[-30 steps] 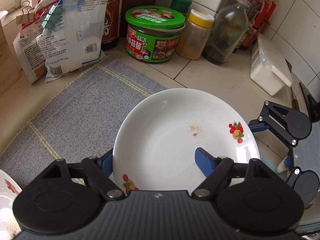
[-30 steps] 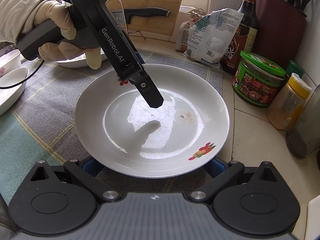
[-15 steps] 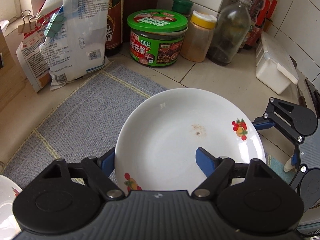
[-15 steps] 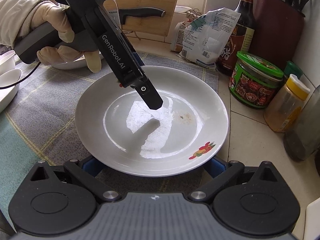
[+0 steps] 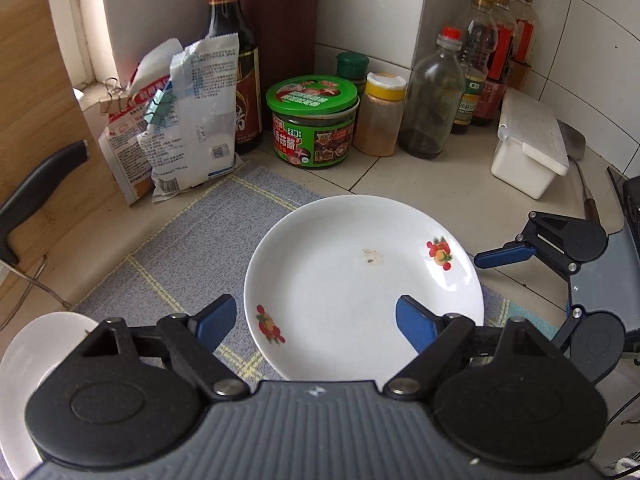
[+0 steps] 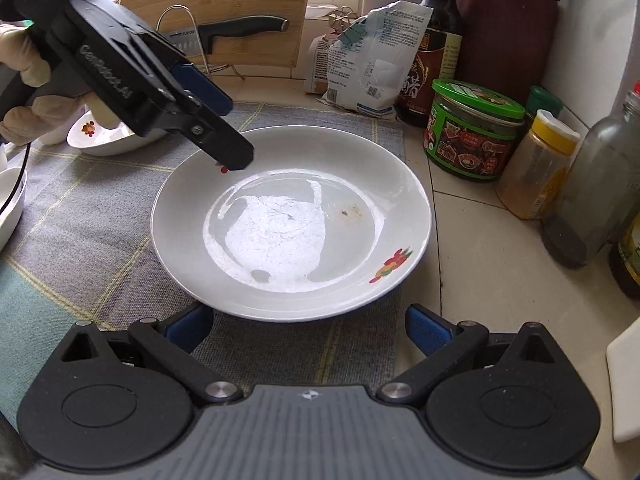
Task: Organize plates and bowls
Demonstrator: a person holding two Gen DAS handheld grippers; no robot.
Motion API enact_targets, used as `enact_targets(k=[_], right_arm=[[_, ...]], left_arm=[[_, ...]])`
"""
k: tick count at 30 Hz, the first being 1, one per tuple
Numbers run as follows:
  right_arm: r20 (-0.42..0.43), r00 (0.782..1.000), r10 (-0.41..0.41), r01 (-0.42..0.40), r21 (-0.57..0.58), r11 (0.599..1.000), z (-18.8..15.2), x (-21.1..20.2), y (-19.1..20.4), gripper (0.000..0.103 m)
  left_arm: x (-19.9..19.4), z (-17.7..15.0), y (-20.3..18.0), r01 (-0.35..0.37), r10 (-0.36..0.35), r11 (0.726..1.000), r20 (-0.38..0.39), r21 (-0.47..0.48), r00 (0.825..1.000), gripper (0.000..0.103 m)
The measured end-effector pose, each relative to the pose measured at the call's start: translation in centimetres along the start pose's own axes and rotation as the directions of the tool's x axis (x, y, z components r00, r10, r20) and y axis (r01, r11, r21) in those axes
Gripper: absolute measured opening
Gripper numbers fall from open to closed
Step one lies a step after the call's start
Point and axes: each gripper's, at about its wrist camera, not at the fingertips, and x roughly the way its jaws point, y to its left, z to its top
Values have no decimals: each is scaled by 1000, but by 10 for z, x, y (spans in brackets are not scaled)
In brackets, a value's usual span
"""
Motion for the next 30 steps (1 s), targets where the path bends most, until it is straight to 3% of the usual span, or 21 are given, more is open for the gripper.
enact_targets(k=[4,11,15,19,23,30], right_arm=[[6,1000,-30,30,47,998,-6,-14,6,103],[49,998,27,-29,52,998,-13,-37,20,103],[59,994,95,-98,37,995,-15,-37,34,103],[47,989,137,-138,20,990,-12,-32,53,103],[48,982,183,-183,-4,983,-5,-30,73,103],[22,974,224,-223,-53,973,7,-24,119,103]], left_arm=[[-37,-15,-14,-56,57,998,51,-21,997,89],[-87,-57,-34,-147,158,982,93,-120,983,93],[-105,-92,-38,-219,237,954,70,-203,969,93],[-124,-128,-33,-239,265,919,43,-313,963,93],[-141,-159,-28,-290,325,880,31,-377,945,93],[-169,-206,-24,-351,381,857,5,-377,925,93]])
